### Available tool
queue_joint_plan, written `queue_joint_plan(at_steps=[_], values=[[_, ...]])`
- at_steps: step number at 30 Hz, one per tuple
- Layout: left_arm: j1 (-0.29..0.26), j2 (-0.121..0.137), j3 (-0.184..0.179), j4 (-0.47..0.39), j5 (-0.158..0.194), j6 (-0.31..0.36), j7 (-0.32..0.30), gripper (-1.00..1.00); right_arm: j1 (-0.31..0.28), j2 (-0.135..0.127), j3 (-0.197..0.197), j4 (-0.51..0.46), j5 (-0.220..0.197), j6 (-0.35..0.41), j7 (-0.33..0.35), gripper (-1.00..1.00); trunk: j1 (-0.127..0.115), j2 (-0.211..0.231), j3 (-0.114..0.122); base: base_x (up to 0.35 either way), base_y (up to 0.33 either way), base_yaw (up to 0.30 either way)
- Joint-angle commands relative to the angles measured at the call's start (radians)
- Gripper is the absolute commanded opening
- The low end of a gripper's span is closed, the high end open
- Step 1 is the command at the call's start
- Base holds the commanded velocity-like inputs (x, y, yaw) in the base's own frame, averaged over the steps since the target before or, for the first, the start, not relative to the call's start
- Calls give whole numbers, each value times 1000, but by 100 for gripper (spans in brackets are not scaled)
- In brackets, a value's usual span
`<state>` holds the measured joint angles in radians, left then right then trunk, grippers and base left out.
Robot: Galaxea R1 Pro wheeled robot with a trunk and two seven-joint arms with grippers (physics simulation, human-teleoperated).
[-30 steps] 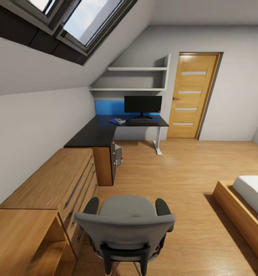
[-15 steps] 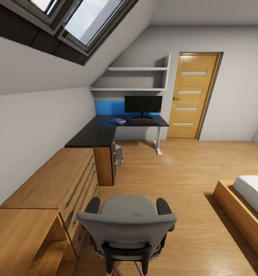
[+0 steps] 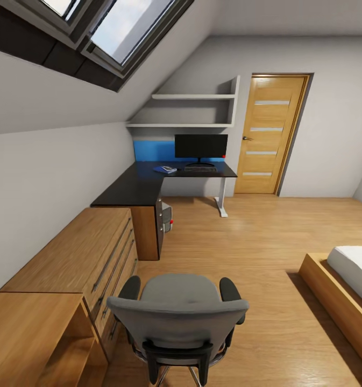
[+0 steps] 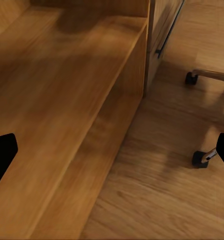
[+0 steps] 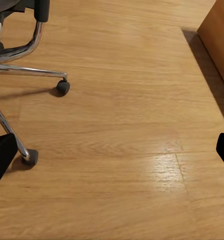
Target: In the bedroom, organize the workspace by keeping the computer under the desk, ensuring the monitor is on the desk, placing the keyboard on the desk next to the monitor, placing the mouse on the desk next to the keyboard, moving the folder from the swivel chair onto the desk next to the mouse, stacking the notebook on top of the folder with the pen on top of the notebook, and positioning the swivel chair next to the desk.
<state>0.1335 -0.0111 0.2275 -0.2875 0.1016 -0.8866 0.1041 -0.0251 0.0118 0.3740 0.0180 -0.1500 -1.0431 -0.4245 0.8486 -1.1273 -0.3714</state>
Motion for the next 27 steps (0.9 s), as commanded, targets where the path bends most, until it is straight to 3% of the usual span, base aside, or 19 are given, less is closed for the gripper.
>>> queue_joint_plan(at_steps=[1, 10, 27], values=[[1, -4, -6, -3, 10, -2, 3, 100, -1, 0, 9, 2, -10, -4, 0, 100, 0, -1, -1, 0, 0, 0], [0, -54, -8, -6, 7, -4, 2, 100, -1, -1, 9, 2, -11, -4, -1, 100, 4, -8, -4, 0, 0, 0], [0, -68, -9, -42, 6, 20, 4, 100, -1, -9, 11, 1, -8, -4, 7, 100, 69, -127, -57, 0, 0, 0]])
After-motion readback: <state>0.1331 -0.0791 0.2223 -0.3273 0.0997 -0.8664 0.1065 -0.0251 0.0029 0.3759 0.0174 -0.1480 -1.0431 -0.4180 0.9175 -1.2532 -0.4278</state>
